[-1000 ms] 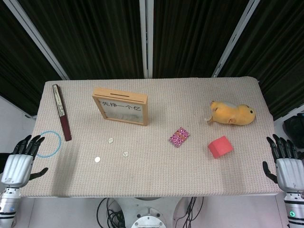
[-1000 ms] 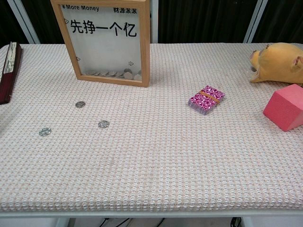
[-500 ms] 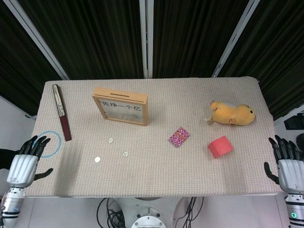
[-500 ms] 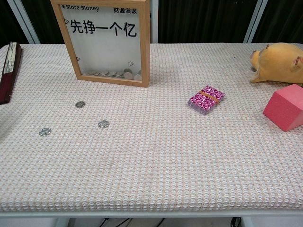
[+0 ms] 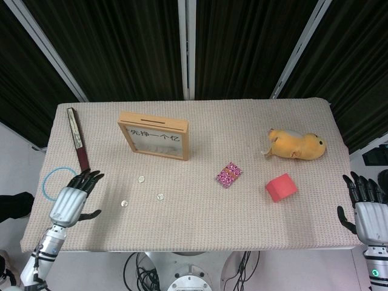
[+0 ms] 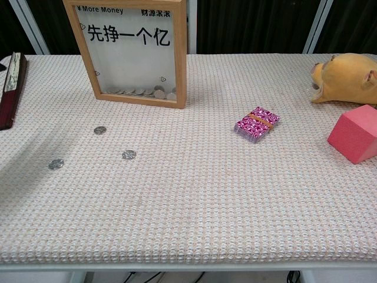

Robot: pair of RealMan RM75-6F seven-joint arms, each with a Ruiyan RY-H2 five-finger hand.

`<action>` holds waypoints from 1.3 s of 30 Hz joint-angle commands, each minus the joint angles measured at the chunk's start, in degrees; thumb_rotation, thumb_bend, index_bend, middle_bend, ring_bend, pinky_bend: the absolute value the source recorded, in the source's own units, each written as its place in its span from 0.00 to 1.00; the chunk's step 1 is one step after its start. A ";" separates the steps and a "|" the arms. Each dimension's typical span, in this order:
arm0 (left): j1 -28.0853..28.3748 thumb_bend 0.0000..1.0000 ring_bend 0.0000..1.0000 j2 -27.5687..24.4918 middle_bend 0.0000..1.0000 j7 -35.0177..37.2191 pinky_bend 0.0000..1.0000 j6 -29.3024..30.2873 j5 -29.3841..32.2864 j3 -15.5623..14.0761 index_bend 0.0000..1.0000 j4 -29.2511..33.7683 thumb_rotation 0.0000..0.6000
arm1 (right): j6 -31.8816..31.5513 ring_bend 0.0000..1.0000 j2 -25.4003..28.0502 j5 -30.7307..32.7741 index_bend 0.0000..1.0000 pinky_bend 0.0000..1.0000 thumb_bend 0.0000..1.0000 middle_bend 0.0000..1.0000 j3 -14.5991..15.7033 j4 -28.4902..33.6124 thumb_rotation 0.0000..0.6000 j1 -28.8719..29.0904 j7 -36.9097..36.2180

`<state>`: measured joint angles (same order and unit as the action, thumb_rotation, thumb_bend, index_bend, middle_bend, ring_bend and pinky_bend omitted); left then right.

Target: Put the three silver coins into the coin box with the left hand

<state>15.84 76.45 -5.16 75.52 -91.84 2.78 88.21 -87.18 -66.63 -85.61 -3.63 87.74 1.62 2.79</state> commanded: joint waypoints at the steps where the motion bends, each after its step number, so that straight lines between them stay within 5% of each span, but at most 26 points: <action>1: 3.25 0.04 0.05 3.11 0.12 0.65 0.21 -3.01 0.35 1.62 0.17 -1.59 1.00 | -0.10 0.00 0.11 0.14 0.00 0.00 0.39 0.00 -0.06 0.06 1.00 -0.09 -0.37; 7: 8.31 0.08 0.08 9.09 0.17 1.89 0.23 -6.45 -0.82 2.63 0.25 -7.56 1.00 | -0.16 0.00 0.47 0.33 0.00 0.00 0.38 0.00 -0.14 0.14 1.00 -0.26 -1.40; 15: 11.37 0.10 0.09 15.26 0.19 -1.58 0.24 -11.08 5.15 4.54 0.28 -11.61 1.00 | -1.26 0.00 -0.02 0.10 0.00 0.00 0.38 0.00 -0.60 -1.11 1.00 -0.51 -3.38; 26: 13.55 0.23 0.10 18.95 0.20 -1.32 0.23 -14.12 9.75 5.27 0.31 -18.32 1.00 | -3.17 0.00 -0.79 -0.97 0.00 0.00 0.38 0.00 -1.17 -3.27 1.00 -0.70 -6.29; 39: 15.32 0.25 0.10 22.62 0.20 -0.16 0.23 -15.24 11.15 4.64 0.31 -23.19 1.00 | -2.63 0.00 -0.56 -0.57 0.00 0.00 0.38 0.00 -1.06 -2.82 1.00 -0.76 -5.89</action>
<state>31.03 98.68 -4.93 60.61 -81.16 7.51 65.41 -89.80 -67.21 -86.20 -4.69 84.92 0.88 -3.09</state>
